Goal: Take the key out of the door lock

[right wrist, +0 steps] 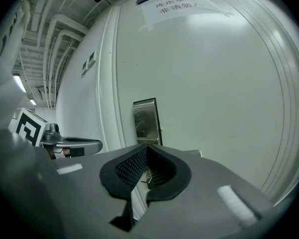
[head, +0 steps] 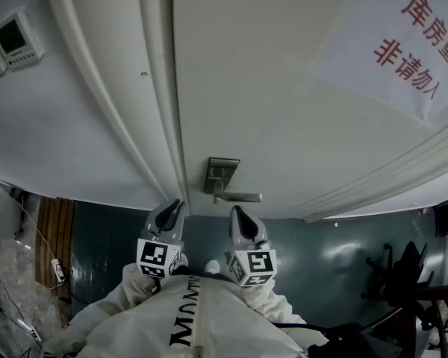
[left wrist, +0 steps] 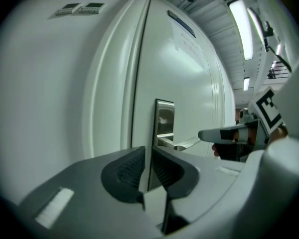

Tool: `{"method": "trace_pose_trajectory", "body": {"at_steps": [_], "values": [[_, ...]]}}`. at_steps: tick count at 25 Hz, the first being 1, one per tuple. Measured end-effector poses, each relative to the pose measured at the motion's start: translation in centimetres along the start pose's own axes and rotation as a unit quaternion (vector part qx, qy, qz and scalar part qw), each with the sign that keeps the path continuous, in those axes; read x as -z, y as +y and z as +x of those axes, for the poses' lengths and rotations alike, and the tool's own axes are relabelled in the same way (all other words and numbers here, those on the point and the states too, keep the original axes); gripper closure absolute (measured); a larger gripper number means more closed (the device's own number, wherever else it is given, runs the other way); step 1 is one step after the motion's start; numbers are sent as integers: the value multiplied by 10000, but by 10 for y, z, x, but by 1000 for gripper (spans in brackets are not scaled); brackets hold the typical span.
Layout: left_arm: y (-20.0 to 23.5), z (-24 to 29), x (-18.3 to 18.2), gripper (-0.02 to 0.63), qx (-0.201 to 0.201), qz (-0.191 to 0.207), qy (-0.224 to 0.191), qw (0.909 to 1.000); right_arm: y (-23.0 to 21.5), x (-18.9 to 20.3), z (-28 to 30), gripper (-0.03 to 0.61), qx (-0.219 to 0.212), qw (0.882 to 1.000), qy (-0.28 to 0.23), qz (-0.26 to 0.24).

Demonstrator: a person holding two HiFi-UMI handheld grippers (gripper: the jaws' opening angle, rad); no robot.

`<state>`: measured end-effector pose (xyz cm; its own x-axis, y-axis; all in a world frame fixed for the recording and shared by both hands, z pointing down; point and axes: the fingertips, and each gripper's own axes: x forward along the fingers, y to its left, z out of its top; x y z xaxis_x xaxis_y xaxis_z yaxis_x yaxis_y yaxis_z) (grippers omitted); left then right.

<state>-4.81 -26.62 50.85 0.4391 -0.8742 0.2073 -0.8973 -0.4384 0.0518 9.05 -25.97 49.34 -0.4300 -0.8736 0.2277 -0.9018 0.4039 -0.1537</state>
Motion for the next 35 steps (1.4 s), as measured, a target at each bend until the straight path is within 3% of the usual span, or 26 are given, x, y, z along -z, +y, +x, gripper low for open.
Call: {"method": "trace_pose_trajectory", "body": {"at_steps": [1,4,6,12,16,20,25,28,33,35], "values": [[-3,1,2,560,34,-46,37,10000,-1,0,0,578,-21,10000,3,-5],[-9,4,7,551,118,-258,130,9995,-3,0,-1,578,-57,10000,-9,-15],[-12,7,12,536,214,-661,177,9974,-5,-1,-2,578,-73,10000,-6,-22],[-24,19,32,446,685,-2211,401,9720,-8,1,-9,578,-48,10000,40,-56],[-34,29,41,395,1060,-3175,438,9413,-15,1,-16,578,55,9999,61,-81],[-39,40,48,370,1325,-3825,440,9134,-21,-1,-22,578,153,9998,62,-124],[-42,53,61,370,1532,-4837,450,8605,-25,-5,-30,578,269,9994,76,-212],[-45,63,70,370,1618,-5160,461,8399,-30,-6,-34,578,356,9990,86,-249],[-52,80,77,370,1863,-5771,430,7940,-34,-8,-38,578,458,9984,115,-299],[-55,85,79,370,1952,-6059,451,7700,-35,-8,-39,578,483,9983,133,-309]]}}
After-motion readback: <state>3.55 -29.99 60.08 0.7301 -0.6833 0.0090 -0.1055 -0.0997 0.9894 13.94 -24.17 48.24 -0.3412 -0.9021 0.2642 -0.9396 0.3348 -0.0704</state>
